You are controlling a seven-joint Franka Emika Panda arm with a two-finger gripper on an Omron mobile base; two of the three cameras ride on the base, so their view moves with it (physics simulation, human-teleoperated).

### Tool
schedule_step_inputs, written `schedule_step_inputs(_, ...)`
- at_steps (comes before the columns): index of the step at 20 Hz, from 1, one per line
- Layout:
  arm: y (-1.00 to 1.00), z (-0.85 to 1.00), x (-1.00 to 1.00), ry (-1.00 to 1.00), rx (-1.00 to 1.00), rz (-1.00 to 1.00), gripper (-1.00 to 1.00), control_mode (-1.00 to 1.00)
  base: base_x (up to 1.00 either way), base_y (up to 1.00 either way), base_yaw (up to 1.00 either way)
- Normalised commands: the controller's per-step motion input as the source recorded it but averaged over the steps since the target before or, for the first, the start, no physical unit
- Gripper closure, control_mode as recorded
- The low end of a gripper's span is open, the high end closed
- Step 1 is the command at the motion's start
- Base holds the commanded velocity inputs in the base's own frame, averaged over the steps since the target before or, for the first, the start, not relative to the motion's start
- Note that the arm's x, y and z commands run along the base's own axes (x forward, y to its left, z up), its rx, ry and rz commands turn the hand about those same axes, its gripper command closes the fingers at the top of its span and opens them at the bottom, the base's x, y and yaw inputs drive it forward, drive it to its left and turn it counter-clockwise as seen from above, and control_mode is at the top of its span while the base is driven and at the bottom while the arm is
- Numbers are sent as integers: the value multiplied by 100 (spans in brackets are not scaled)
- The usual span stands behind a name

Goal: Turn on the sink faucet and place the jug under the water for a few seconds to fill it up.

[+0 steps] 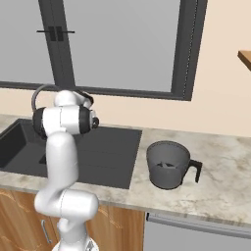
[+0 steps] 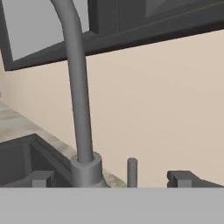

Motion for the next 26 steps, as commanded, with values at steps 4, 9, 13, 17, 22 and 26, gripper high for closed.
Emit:
schedule_step_inputs(4, 3, -33, 44, 0, 0, 0, -100, -100, 0, 0, 0)
schedule_step_inputs(9, 12, -22, 33, 0, 0, 0, -100, -100, 0, 0, 0)
schedule_step_inputs(13, 21, -17, 29, 0, 0, 0, -100, -100, 0, 0, 0)
schedule_step_inputs(17, 17, -18, 34, 0, 0, 0, -100, -100, 0, 0, 0)
schedule_step_inputs(22, 11, -18, 36, 1, 0, 0, -100, -100, 0, 0, 0)
schedule_step_inputs(26, 13, -23, 19, 5, 0, -1, 100, -100, 0, 0, 0)
